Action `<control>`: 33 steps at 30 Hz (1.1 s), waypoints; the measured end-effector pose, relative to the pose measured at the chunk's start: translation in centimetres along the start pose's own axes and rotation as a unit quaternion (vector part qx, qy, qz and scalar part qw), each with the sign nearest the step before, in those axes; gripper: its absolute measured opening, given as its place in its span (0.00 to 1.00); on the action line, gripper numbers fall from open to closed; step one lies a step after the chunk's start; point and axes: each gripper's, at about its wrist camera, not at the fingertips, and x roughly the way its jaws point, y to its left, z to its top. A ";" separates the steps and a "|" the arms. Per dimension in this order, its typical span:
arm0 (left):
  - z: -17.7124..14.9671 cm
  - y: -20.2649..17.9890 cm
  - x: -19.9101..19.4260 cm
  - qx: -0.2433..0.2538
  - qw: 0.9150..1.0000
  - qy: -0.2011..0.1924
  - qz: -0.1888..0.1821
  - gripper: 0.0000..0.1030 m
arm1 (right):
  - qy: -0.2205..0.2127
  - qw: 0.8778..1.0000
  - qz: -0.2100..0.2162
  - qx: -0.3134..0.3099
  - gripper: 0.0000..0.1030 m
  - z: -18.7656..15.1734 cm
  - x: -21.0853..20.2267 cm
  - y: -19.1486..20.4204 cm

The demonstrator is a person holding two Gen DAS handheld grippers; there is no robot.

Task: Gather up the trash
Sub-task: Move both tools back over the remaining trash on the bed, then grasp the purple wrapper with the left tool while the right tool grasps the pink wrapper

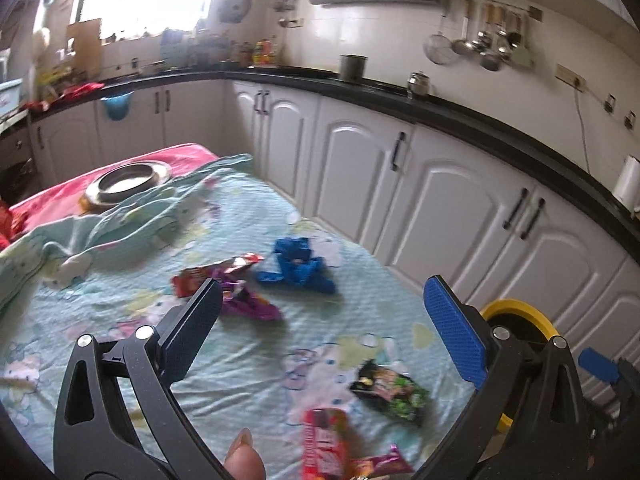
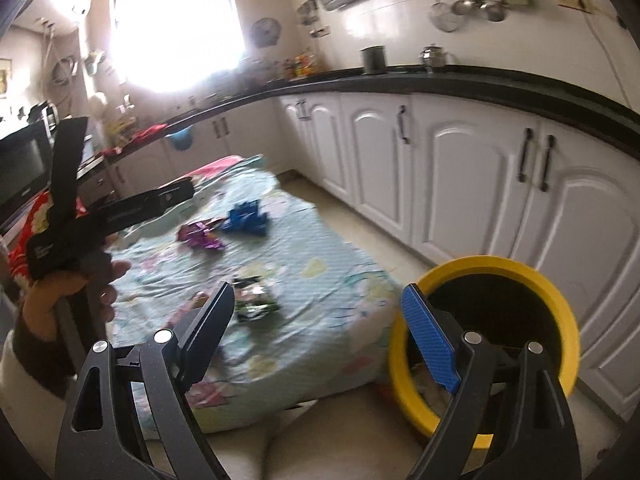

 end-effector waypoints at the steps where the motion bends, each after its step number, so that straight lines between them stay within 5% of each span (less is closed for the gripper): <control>1: 0.0 0.4 0.0 -0.004 1.000 0.000 0.002 0.90 | 0.004 1.000 0.006 -0.004 0.80 0.0 0.3 0.7; 26: -2.6 8.5 3.9 -0.095 0.994 0.045 0.039 0.90 | 0.099 0.993 0.052 -0.028 0.76 -2.8 6.9 6.7; 33: -2.7 8.6 5.7 -0.099 0.993 0.060 0.019 0.73 | 0.121 0.990 0.062 -0.024 0.69 -3.3 8.3 6.9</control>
